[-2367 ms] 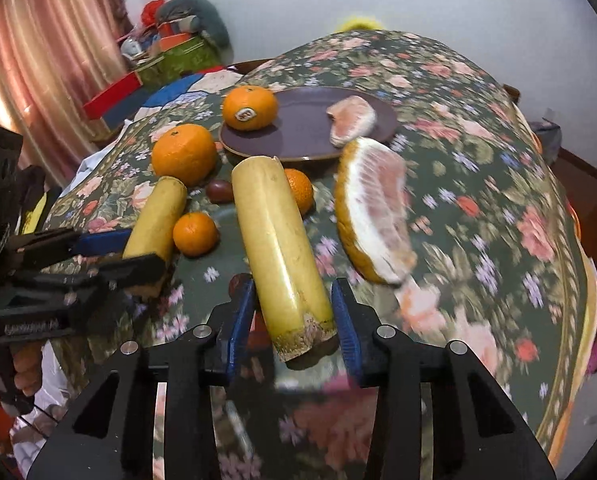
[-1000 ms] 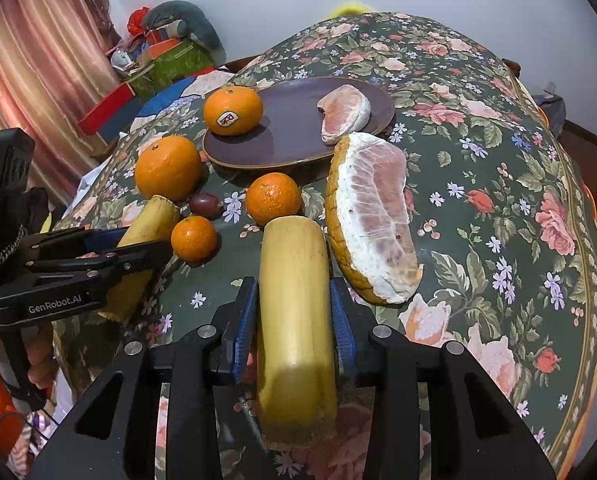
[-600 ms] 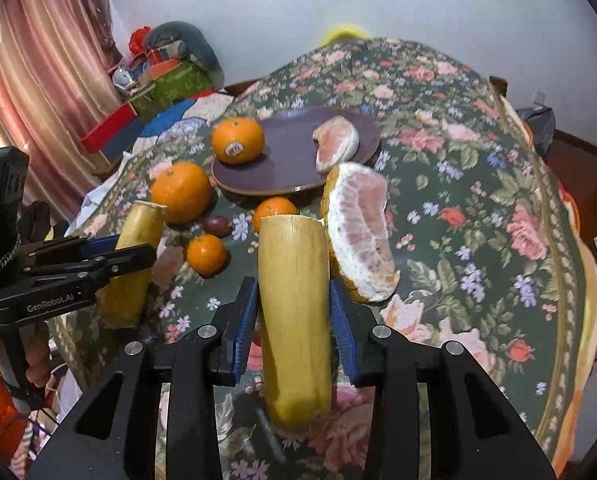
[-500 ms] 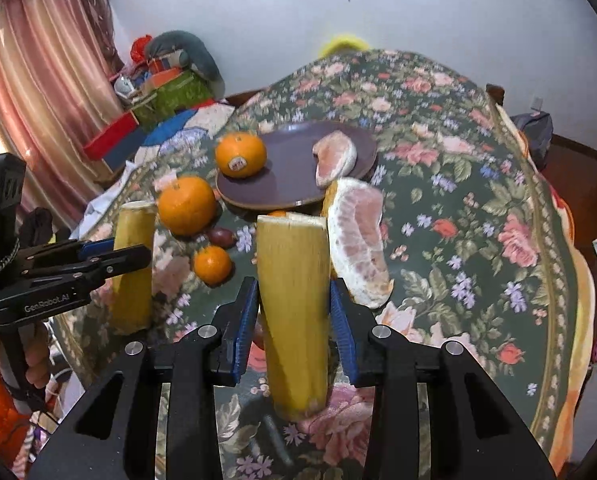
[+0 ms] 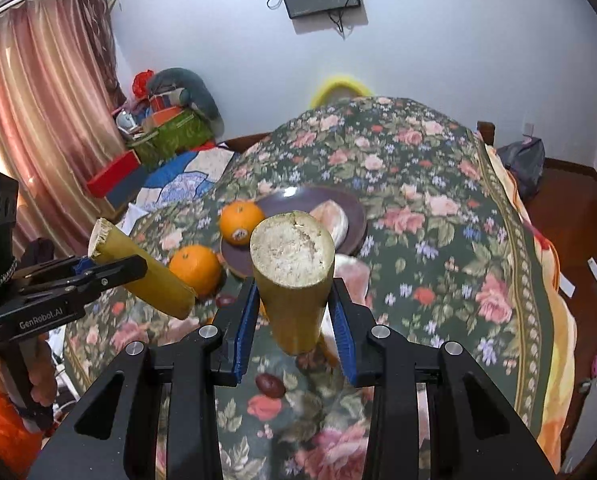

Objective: Organize fruits
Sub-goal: 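Carry both corn cobs upright to the purple plate and lay them down side by side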

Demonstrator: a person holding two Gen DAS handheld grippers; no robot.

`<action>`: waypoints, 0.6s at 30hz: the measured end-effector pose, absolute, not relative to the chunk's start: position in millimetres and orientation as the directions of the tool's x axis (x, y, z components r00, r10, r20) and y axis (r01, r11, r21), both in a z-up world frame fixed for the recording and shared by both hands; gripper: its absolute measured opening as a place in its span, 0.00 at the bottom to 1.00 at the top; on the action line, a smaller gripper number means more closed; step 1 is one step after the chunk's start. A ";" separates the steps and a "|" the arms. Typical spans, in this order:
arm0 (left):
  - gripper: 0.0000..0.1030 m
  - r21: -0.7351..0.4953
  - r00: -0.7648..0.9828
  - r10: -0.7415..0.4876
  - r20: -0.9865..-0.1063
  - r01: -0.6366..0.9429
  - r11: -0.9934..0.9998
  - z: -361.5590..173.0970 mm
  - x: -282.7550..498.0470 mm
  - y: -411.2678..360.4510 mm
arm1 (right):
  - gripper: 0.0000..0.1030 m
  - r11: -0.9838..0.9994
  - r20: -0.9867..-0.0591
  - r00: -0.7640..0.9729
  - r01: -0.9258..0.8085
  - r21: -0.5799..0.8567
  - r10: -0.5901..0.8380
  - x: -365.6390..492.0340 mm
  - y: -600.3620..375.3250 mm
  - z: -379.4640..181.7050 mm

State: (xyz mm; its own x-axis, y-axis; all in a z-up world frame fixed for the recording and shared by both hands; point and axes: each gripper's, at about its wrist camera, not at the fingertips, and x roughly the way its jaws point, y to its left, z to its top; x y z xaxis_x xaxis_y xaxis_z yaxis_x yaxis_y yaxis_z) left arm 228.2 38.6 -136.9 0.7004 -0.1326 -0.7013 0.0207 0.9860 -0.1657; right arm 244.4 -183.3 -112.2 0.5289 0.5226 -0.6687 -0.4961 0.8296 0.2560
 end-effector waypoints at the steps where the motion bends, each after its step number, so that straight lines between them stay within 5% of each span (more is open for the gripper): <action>1: 0.34 -0.166 0.702 -0.133 -0.700 0.022 0.986 -136.2 229.9 37.8 | 0.31 0.830 -0.665 0.533 -0.495 0.257 0.524 247.0 -183.0 -111.0; 18: 0.34 -0.159 0.692 -0.156 -0.705 0.060 0.985 -147.4 280.9 32.0 | 0.31 0.815 -0.679 0.506 -0.524 0.248 0.532 291.5 -160.7 -128.5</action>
